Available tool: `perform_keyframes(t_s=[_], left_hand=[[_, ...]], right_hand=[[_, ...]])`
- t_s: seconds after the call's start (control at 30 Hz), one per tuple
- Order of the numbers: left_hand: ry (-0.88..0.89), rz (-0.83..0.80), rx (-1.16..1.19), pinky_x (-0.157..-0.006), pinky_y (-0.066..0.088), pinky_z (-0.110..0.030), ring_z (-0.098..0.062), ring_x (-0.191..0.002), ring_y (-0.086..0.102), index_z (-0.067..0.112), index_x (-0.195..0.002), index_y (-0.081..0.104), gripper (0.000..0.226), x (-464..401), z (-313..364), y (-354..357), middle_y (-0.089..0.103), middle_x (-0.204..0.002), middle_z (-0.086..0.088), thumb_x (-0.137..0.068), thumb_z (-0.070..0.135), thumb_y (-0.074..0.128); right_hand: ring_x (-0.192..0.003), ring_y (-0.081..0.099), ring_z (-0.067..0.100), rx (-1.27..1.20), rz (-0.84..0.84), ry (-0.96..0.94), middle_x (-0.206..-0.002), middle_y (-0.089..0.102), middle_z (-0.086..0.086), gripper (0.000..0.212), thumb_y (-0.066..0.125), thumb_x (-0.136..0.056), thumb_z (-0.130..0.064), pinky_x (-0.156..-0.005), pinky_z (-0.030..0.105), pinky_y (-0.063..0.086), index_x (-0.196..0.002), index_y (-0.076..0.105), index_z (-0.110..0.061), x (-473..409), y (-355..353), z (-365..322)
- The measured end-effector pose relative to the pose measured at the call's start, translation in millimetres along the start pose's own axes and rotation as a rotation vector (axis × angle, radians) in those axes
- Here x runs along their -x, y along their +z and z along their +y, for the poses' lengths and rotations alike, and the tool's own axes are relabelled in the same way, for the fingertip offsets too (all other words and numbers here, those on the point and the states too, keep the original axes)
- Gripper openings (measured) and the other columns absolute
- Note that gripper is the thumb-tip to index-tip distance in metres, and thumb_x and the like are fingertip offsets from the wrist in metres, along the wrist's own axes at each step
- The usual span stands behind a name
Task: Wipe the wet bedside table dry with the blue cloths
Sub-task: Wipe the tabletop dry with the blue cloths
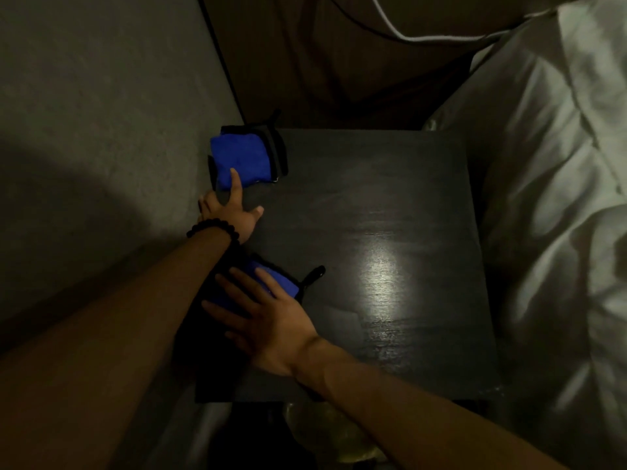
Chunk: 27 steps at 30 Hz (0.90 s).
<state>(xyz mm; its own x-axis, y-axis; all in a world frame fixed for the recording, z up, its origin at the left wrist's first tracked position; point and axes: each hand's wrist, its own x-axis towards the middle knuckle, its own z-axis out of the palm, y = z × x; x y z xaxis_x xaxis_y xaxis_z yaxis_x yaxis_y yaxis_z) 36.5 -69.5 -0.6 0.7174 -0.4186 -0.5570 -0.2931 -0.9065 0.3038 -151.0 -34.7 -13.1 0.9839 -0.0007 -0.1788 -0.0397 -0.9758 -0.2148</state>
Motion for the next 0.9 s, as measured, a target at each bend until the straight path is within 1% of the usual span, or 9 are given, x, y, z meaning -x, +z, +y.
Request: perform_keyframes(t_s=[0.07,0.17,0.33,0.5,0.77,0.9], left_hand=[[-0.002,-0.012,0.02,-0.114,0.011,-0.053,-0.036,-0.142,-0.002,0.049,-0.138,-0.021,0.082,0.5,-0.2,-0.3,-0.014,-0.154,-0.015,-0.089,0.055,0.045],[-0.013,-0.021,0.034,-0.114,0.011,-0.054,-0.036,-0.142,-0.002,0.049,-0.138,-0.02,0.082,1.4,0.0,-1.5,-0.014,-0.155,-0.014,-0.089,0.053,0.045],[-0.028,-0.015,0.042,-0.114,0.01,-0.053,-0.035,-0.142,-0.003,0.049,-0.138,-0.02,0.081,3.4,2.4,-1.1,-0.015,-0.155,-0.013,-0.09,0.052,0.045],[-0.033,-0.012,0.045,-0.115,0.01,-0.052,-0.035,-0.142,-0.002,0.05,-0.137,-0.02,0.082,3.9,1.5,-0.7,-0.014,-0.155,-0.013,-0.089,0.054,0.045],[-0.044,-0.008,0.038,-0.115,0.009,-0.05,-0.035,-0.142,-0.002,0.05,-0.137,-0.021,0.082,4.6,2.1,-0.5,-0.014,-0.155,-0.013,-0.089,0.053,0.045],[-0.058,-0.014,0.045,-0.115,0.01,-0.049,-0.036,-0.142,0.001,0.049,-0.138,-0.02,0.081,5.4,3.4,-1.1,-0.013,-0.155,-0.013,-0.09,0.051,0.045]], right_hand=[[-0.156,-0.01,0.027,-0.014,0.014,-0.008,-0.171,0.002,0.002,0.057,0.027,-0.108,-0.045,-0.122,0.048,-0.017,-0.162,0.01,-0.037,5.0,-1.9,3.6],[-0.156,-0.009,0.026,-0.055,0.034,-0.015,-0.171,0.005,0.002,0.057,0.031,-0.108,-0.045,-0.124,0.048,-0.011,-0.161,0.015,-0.037,10.8,-0.8,8.1],[-0.157,-0.002,0.027,-0.105,0.1,-0.003,-0.17,0.015,0.004,0.057,0.042,-0.104,-0.043,-0.125,0.048,-0.005,-0.159,0.027,-0.036,18.1,6.9,14.8],[-0.156,-0.006,0.027,-0.067,0.096,0.016,-0.17,0.011,0.005,0.059,0.04,-0.103,-0.046,-0.123,0.045,-0.015,-0.159,0.023,-0.038,26.8,12.9,23.0],[-0.157,-0.006,0.026,-0.044,0.096,0.057,-0.17,0.008,0.006,0.061,0.037,-0.103,-0.05,-0.125,0.049,-0.002,-0.16,0.018,-0.039,44.4,20.7,37.9],[-0.157,-0.006,0.027,-0.035,0.087,0.057,-0.17,0.007,0.007,0.06,0.032,-0.104,-0.051,-0.125,0.05,-0.001,-0.161,0.014,-0.038,52.5,22.5,46.3]])
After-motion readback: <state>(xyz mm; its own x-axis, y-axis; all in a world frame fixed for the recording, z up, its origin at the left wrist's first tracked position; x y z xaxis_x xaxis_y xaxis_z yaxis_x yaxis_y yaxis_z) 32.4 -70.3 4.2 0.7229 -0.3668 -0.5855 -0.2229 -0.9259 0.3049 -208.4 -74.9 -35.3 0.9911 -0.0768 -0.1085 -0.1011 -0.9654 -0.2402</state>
